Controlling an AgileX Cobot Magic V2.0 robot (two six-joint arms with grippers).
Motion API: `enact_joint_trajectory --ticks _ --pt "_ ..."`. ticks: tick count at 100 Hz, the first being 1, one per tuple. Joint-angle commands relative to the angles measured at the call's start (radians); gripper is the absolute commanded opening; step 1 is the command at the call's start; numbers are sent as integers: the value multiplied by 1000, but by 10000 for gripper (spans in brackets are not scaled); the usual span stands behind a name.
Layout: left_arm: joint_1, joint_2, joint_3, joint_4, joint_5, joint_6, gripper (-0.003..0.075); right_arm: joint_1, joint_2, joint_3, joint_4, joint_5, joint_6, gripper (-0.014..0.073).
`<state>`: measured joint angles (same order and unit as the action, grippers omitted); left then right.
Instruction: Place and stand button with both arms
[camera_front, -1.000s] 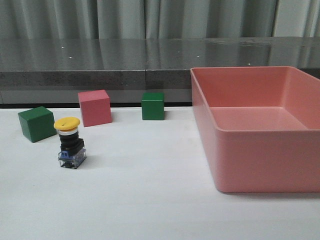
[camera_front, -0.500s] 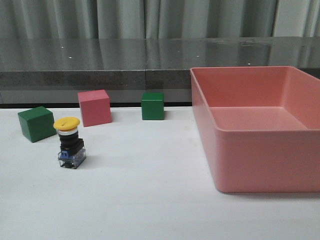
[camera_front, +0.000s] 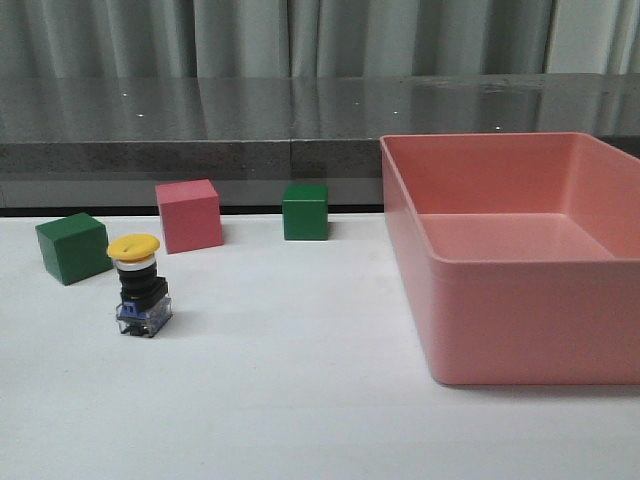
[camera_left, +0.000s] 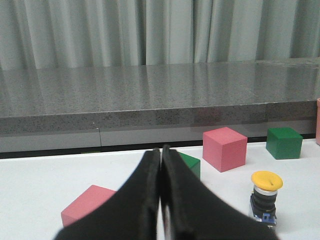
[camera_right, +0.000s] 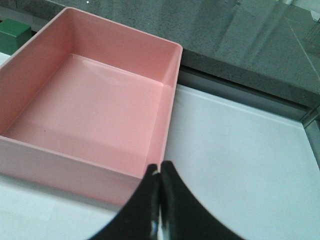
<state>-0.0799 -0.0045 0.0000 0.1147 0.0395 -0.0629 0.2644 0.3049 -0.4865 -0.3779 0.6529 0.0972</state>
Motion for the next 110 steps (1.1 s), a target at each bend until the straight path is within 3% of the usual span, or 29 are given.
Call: enact_joint_trajectory --ticks 1,21,55,68,91,110 --pt "0 -29 46 -10 -85 -9 -20 -8 6 -24 -32 -74 2 -60" --pt "0 -29 46 -10 -85 -9 -20 -13 -54 4 19 -136 3 -60" --pt "0 -29 46 -10 -85 -9 -20 -148 -321 221 277 -336 3 -60" --pt "0 -29 46 -10 -85 -9 -20 -177 -331 331 378 -449 3 -60" --pt "0 -29 46 -10 -85 -9 -20 -177 -331 472 399 -653 3 -60" --pt "0 -29 46 -10 -85 -9 -20 -177 -331 500 399 -641 3 -60"
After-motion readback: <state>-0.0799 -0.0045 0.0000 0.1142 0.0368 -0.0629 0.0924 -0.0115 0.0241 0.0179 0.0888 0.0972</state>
